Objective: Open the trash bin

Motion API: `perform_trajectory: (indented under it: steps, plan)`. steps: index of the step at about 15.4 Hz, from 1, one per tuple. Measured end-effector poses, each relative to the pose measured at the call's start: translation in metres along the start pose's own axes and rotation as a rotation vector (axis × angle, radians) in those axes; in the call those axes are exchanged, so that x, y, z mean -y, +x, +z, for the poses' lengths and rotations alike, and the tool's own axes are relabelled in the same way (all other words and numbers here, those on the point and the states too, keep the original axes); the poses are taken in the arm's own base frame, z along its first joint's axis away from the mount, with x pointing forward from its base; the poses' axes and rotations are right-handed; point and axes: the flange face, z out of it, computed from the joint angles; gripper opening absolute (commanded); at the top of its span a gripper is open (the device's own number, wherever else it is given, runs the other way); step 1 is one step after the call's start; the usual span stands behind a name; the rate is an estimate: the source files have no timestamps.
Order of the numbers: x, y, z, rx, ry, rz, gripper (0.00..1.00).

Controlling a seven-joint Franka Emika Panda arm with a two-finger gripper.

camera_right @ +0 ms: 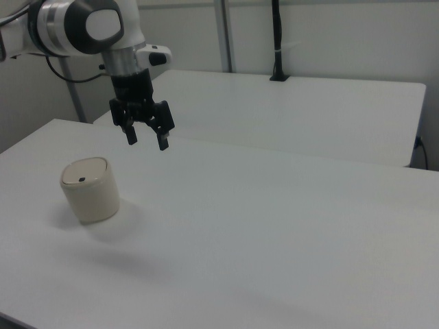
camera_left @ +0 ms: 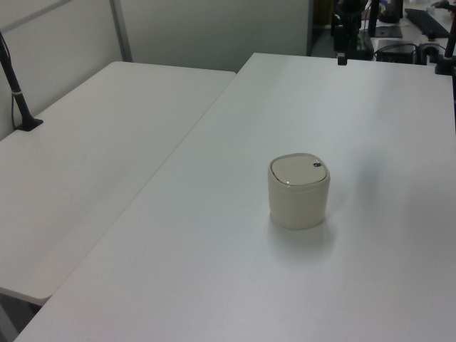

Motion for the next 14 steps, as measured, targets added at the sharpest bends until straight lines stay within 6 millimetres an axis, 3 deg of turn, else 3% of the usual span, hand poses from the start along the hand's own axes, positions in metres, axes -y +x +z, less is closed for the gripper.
perform_trajectory:
  steps: [1, 2, 3, 5, 6, 10, 14]
  plan:
    - [0.001, 0.002, 0.004, 0.007, -0.001, -0.002, 0.79]
    - [0.002, 0.003, 0.007, 0.012, -0.001, -0.004, 0.53]
    - [0.004, 0.006, 0.011, 0.021, -0.002, -0.010, 0.33]
    - [0.007, 0.008, 0.015, 0.028, -0.002, -0.074, 0.07]
    - [0.012, 0.009, 0.017, 0.032, 0.000, -0.132, 0.00]
    - [0.056, 0.014, 0.020, 0.002, 0.084, -0.333, 0.00]
    - [0.133, 0.019, 0.027, -0.036, 0.100, -0.460, 0.00]
